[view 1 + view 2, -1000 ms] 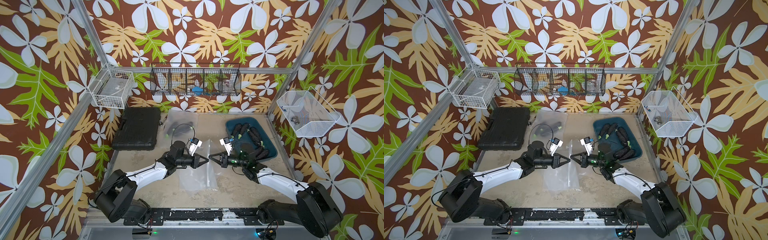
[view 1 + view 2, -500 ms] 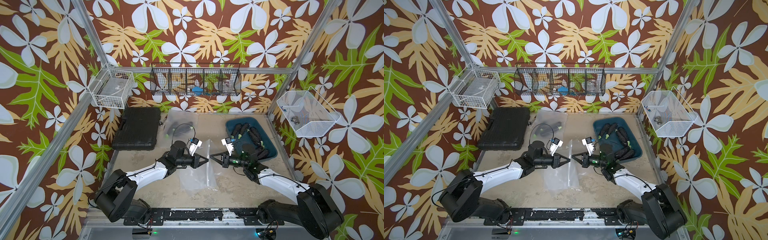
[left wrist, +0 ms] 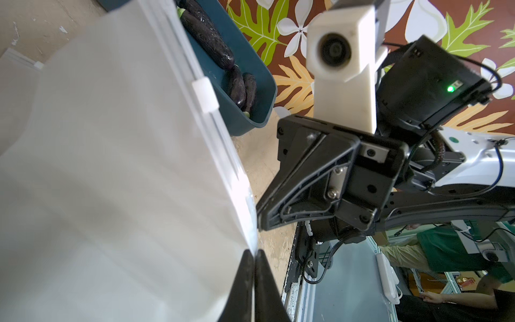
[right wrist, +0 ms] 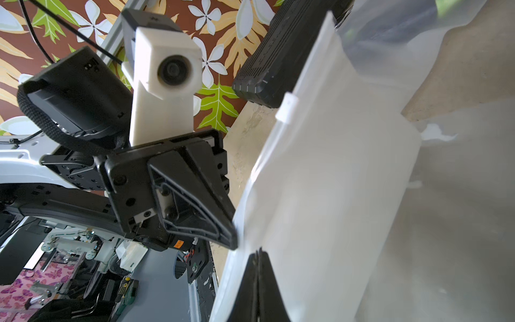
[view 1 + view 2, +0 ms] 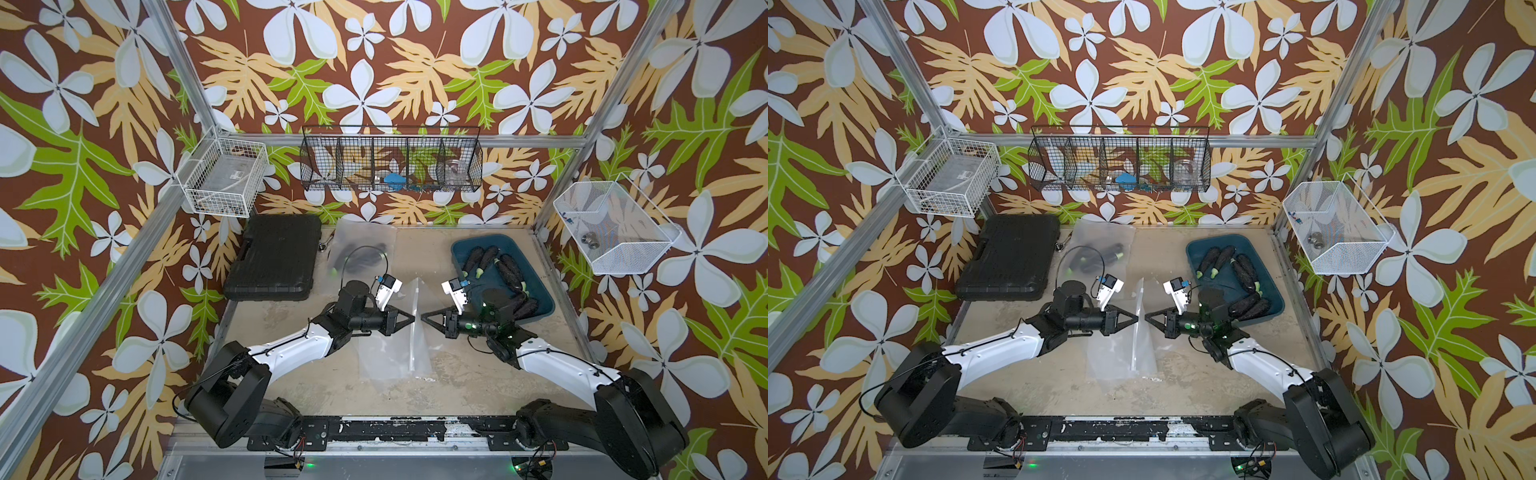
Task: Place the eggplant in a zip-top bag and seal the zipper
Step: Open the zipper food storage bag.
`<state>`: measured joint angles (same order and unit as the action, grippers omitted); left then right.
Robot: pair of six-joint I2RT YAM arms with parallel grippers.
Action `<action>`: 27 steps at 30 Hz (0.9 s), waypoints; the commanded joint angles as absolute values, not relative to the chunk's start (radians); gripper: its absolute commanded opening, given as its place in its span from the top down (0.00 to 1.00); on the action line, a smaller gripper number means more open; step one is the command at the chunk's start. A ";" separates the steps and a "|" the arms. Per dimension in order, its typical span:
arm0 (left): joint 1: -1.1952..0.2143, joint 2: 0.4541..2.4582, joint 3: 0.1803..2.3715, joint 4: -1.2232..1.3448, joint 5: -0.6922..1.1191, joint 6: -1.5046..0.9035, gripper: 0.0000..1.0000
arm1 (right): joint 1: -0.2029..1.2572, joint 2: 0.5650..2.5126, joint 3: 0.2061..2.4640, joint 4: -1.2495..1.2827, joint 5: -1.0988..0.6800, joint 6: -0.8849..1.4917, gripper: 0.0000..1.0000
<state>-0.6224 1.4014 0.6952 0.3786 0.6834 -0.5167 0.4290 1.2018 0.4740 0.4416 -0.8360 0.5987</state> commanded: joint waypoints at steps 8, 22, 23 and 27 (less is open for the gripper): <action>-0.618 1.402 0.659 0.546 0.750 -0.607 0.96 | 0.545 1.070 0.362 0.375 -0.787 0.628 0.90; -0.615 1.414 0.638 0.628 0.756 -0.639 0.99 | 0.592 1.092 0.293 0.552 -0.796 0.761 0.89; -0.613 1.413 0.628 0.654 0.761 -0.650 1.00 | 0.592 1.076 0.285 0.556 -0.799 0.769 0.89; -0.603 1.428 0.586 0.799 0.794 -0.715 1.00 | 0.592 1.023 0.260 0.560 -0.808 0.794 0.88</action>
<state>-0.6094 1.4189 0.6010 0.6586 0.7578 -0.6601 0.5907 1.0443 0.2684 0.5224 -0.7937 0.7586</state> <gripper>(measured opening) 0.050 0.114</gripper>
